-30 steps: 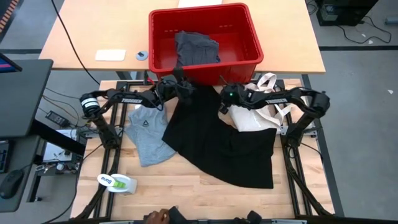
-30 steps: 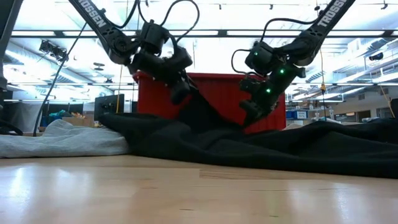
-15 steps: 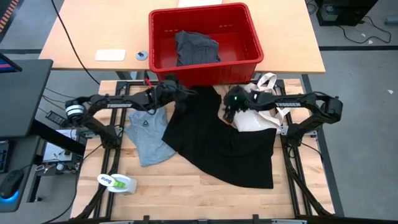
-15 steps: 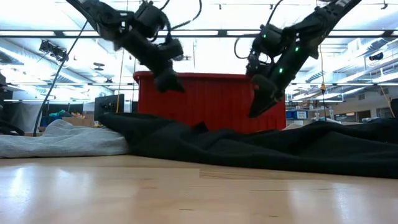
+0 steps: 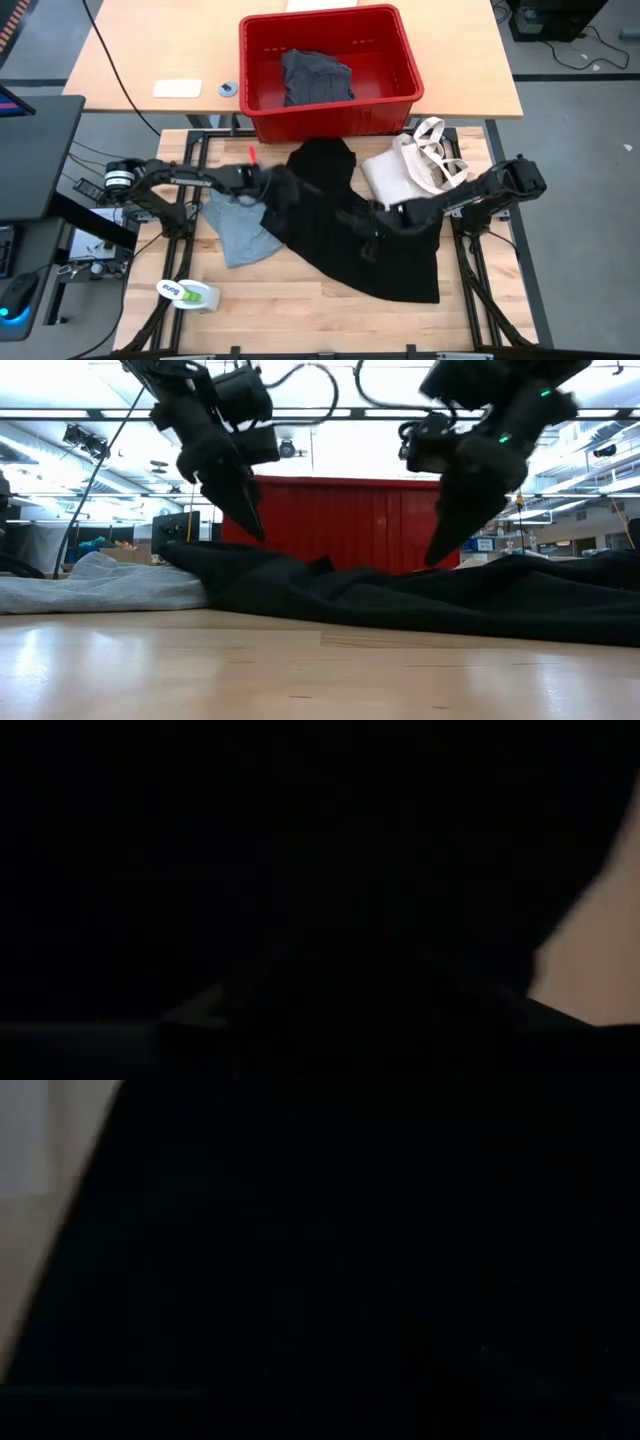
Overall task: Fold Laundry from Bin
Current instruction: Fold the black shirt
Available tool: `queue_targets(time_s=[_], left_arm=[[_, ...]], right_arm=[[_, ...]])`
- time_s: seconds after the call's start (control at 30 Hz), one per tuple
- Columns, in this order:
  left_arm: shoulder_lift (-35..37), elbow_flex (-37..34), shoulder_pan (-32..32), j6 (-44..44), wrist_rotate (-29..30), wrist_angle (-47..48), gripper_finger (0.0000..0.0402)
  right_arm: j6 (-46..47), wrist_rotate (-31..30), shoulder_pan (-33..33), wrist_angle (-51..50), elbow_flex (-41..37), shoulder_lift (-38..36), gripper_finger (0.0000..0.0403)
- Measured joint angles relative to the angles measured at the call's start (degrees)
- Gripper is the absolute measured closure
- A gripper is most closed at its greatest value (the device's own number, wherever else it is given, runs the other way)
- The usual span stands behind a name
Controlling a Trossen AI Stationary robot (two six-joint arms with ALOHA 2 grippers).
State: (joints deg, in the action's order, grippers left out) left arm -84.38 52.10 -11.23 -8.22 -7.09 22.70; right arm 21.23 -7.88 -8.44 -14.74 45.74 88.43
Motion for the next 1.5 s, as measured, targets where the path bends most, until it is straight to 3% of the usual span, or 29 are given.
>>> queue_targets(time_s=[0.13, 0.27, 0.37, 0.67, 0.8, 1.07, 1.27, 1.37, 1.5], left_arm=[[-1.04, 0.0, 7.36, 1.45, 2.28, -4.56, 0.0202], [-2.29, 0.0, 12.76, -0.29, 15.25, -3.46, 0.0209], [-2.36, -0.02, 14.22, 1.96, 22.92, -1.93, 0.0209], [-2.14, 0.0, 18.62, 6.71, 23.3, -2.06, 0.0209], [-2.14, 0.0, 19.87, 7.07, 23.32, -2.15, 0.0209], [-2.14, 0.0, 20.15, 8.45, 23.32, -1.69, 0.0209], [-2.14, 0.0, 20.18, 8.88, 23.32, -1.68, 0.0209], [-2.15, 0.0, 20.16, 7.33, 23.32, -3.8, 0.0209], [-4.56, 0.04, 19.19, 3.32, 23.18, -13.35, 0.0209]], right_arm=[[12.06, -2.88, -7.65, -1.91, 0.0, 0.54, 0.0233], [23.08, -7.43, -15.81, -7.75, 0.0, 0.73, 0.0234], [31.92, -7.58, -21.65, -12.98, 0.02, 0.64, 0.0234], [57.51, -8.9, -35.94, -30.66, 0.0, 0.23, 0.0234], [63.29, -7.03, -40.29, -27.44, 0.02, 0.75, 0.0234], [81.16, 11.47, -46.49, -17.6, 1.74, 5.0, 0.0234], [84.31, 19.87, -49.62, -20.26, 11.97, 5.21, 0.0239], [81.84, 16.76, -50.11, -33.77, 18.9, 5.28, 0.0243], [81.5, 3.63, -50.26, -55.33, 25.72, 5.02, 0.0248]])
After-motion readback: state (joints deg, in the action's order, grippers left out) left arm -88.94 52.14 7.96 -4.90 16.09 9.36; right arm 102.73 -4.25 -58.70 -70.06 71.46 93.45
